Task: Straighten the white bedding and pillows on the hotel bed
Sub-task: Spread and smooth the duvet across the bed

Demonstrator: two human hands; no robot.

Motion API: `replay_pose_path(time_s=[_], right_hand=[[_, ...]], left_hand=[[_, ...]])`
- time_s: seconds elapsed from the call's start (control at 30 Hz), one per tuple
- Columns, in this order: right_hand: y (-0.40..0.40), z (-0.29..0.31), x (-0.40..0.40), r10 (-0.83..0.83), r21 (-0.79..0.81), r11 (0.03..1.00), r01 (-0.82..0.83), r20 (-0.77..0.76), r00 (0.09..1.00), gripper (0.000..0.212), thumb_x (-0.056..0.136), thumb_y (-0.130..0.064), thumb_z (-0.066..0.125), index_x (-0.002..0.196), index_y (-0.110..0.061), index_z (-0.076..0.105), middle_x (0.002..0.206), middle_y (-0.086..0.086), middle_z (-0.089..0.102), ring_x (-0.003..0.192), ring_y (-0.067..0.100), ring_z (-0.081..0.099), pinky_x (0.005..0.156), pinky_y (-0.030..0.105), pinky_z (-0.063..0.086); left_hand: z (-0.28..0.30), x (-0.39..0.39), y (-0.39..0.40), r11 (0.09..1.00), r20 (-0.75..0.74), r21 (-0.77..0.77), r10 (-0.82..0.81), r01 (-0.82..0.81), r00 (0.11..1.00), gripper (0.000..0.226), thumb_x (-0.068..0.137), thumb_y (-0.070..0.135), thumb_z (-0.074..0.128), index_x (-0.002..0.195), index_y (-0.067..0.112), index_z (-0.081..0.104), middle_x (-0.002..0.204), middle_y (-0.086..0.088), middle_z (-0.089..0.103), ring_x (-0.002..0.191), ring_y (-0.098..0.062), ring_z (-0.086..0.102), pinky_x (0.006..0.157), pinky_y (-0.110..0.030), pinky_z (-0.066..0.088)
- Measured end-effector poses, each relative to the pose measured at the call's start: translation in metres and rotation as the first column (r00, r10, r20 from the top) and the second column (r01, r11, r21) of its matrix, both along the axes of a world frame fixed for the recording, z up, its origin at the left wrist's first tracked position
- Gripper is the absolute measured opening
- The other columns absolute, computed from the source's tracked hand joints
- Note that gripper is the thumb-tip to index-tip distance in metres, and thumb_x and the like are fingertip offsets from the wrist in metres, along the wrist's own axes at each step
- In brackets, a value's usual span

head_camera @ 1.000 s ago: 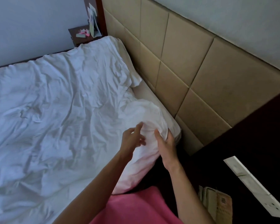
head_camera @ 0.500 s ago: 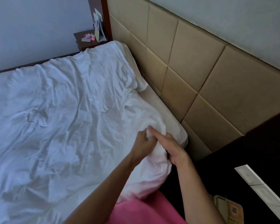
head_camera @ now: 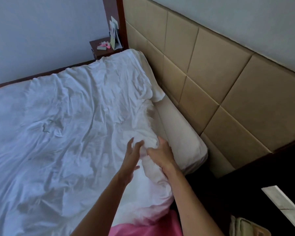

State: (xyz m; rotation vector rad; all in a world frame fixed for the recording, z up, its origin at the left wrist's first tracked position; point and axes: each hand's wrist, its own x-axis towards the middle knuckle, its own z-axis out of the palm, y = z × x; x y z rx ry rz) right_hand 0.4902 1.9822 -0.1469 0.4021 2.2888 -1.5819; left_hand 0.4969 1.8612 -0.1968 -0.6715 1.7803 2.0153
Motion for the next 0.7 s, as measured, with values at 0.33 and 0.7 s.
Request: replay_pose_path(time_s=[0.33, 0.7], right_hand=[[0.212, 0.028, 0.082, -0.684, 0.149, 0.657, 0.739, -0.294, 0.667, 0.017, 0.075, -0.007, 0.066, 0.088, -0.016, 0.061, 0.082, 0.001, 0.064, 0.080, 0.030, 0.064, 0.066, 0.029, 0.047], [0.215, 0.012, 0.091, -0.725, -0.030, 0.684, 0.729, -0.135, 0.675, 0.023, 0.072, -0.001, 0.065, 0.094, -0.007, 0.061, 0.091, 0.011, 0.067, 0.078, 0.025, 0.066, 0.063, 0.027, 0.051]], left_hand=[[0.059, 0.016, 0.257, 0.556, -0.062, -0.245, -0.826, 0.794, 0.560, 0.088, 0.084, 0.074, 0.024, 0.151, 0.017, 0.031, 0.152, -0.014, 0.040, 0.138, -0.034, 0.038, 0.117, -0.051, 0.026], [0.031, 0.031, 0.253, 0.605, -0.099, -0.211, -0.794, 0.768, 0.599, 0.060, 0.103, 0.054, 0.020, 0.144, 0.017, 0.043, 0.150, -0.008, 0.042, 0.123, -0.020, 0.046, 0.103, -0.030, 0.032]])
